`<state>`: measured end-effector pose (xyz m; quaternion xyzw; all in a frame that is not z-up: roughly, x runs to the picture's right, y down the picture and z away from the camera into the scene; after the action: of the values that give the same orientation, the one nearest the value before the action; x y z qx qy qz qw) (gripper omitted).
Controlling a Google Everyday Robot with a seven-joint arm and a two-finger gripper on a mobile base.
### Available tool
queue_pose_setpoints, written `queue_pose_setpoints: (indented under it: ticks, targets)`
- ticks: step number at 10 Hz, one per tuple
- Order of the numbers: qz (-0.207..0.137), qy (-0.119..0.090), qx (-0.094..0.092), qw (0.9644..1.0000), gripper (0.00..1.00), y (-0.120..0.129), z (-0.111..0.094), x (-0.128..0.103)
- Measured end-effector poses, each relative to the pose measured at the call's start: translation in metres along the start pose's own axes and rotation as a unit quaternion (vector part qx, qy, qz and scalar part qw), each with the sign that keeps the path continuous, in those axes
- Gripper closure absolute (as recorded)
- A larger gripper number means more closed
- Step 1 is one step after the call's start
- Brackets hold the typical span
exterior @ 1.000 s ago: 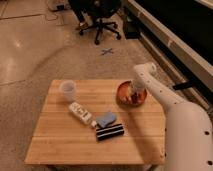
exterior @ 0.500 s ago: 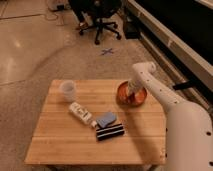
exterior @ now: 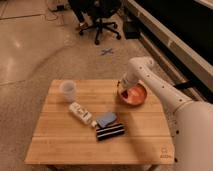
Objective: Place the pepper in the ceramic cup
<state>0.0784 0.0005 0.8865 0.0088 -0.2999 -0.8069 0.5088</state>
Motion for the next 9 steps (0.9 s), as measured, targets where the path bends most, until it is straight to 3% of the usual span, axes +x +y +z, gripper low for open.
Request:
queue_pose_setpoints:
  ticks: [3, 5, 6, 9]
  targets:
    - [-0.061, 0.004, 0.044, 0.9972, 1.0, -0.051, -0.004, 0.013]
    - [-0.095, 0.009, 0.086, 0.9918, 1.0, -0.082, -0.004, 0.017]
    - [-0.105, 0.01, 0.098, 0.9896, 1.0, -0.091, -0.004, 0.018]
    - [-0.104, 0.01, 0.099, 0.9896, 1.0, -0.089, -0.004, 0.017]
